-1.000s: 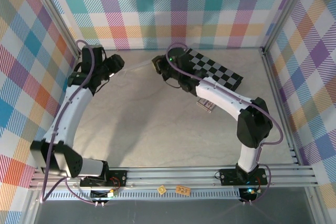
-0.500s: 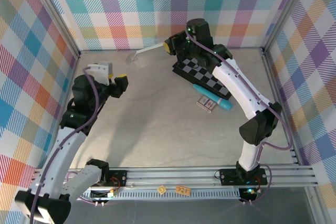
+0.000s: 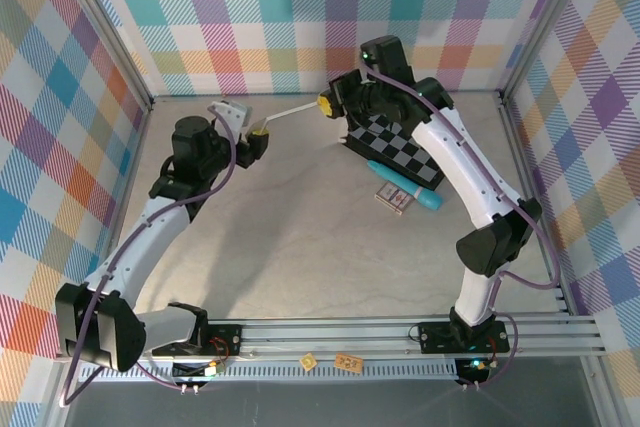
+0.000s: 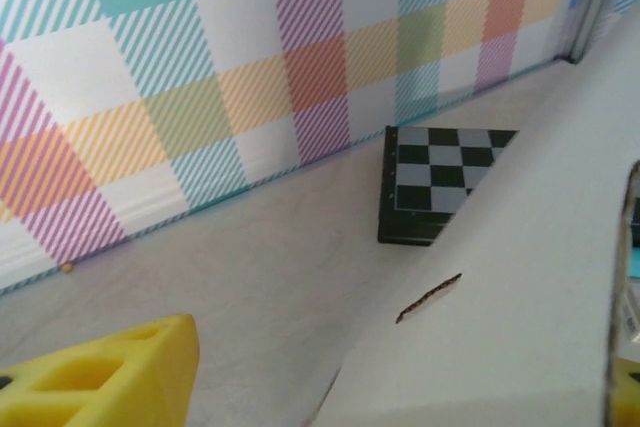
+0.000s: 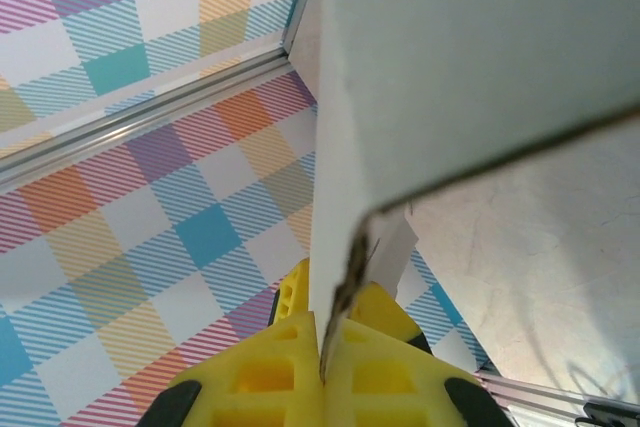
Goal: Fold the paper box
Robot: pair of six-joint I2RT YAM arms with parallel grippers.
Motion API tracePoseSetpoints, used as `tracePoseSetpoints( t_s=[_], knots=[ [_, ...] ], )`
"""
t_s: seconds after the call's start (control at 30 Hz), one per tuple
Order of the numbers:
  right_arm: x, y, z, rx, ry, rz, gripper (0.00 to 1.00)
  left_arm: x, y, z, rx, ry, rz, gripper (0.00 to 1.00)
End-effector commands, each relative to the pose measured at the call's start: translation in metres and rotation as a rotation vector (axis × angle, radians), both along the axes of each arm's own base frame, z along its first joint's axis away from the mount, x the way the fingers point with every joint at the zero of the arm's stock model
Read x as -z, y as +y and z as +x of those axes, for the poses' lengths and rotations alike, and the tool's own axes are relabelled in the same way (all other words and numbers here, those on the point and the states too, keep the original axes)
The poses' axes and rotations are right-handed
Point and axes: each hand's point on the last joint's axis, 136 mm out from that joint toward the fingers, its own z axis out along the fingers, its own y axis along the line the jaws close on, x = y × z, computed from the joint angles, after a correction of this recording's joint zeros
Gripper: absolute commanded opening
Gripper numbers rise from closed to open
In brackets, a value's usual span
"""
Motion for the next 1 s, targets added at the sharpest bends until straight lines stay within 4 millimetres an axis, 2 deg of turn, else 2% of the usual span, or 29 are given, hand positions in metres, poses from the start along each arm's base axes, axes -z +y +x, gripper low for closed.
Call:
tracePoseSetpoints(
  t_s=[0.0,0.03,0.17,0.23,0.33,0.47,0.57,0.67,0.77,0.87,0.97],
  knots=[
    [-0.017,-0.01,-0.016,-0.002,0.026,0.021,0.0,-0.027,-0.023,0.001,0.092,-0.087,-0.008,0.56],
    [-0.016,-0.012,-0.016,0.0,0.031,0.019,0.0,-0.027,-0.025,0.001,0.095,-0.082,-0.017,0.5],
    [-0.013,-0.016,-0.014,0.01,0.047,0.015,0.0,-0.033,-0.04,-0.002,0.147,-0.06,-0.053,0.15],
    [-0.014,-0.017,-0.011,0.02,0.043,0.022,0.0,-0.032,-0.049,-0.006,0.176,-0.043,-0.057,0.07],
    [-0.019,-0.022,-0.005,0.034,0.015,0.025,0.0,-0.034,-0.053,-0.013,0.175,-0.02,-0.087,0.0],
    [-0.034,-0.042,0.004,0.079,-0.091,-0.035,0.5,-0.05,-0.047,-0.026,0.134,0.065,-0.203,0.0],
    [-0.058,-0.07,0.008,0.146,-0.234,-0.112,0.68,-0.05,-0.046,-0.038,0.116,0.213,-0.287,0.0],
    [-0.084,-0.1,0.005,0.199,-0.375,-0.241,0.72,-0.021,-0.054,-0.055,0.139,0.448,-0.306,0.0],
    [-0.092,-0.118,0.001,0.224,-0.426,-0.344,0.75,0.015,-0.053,-0.066,0.153,0.641,-0.341,0.0],
    [-0.081,-0.119,0.001,0.204,-0.405,-0.379,0.74,0.054,-0.043,-0.071,0.101,0.78,-0.298,0.0],
    [-0.058,-0.105,0.003,0.156,-0.341,-0.358,0.74,0.084,-0.023,-0.066,-0.012,0.834,-0.22,0.0]
  ],
)
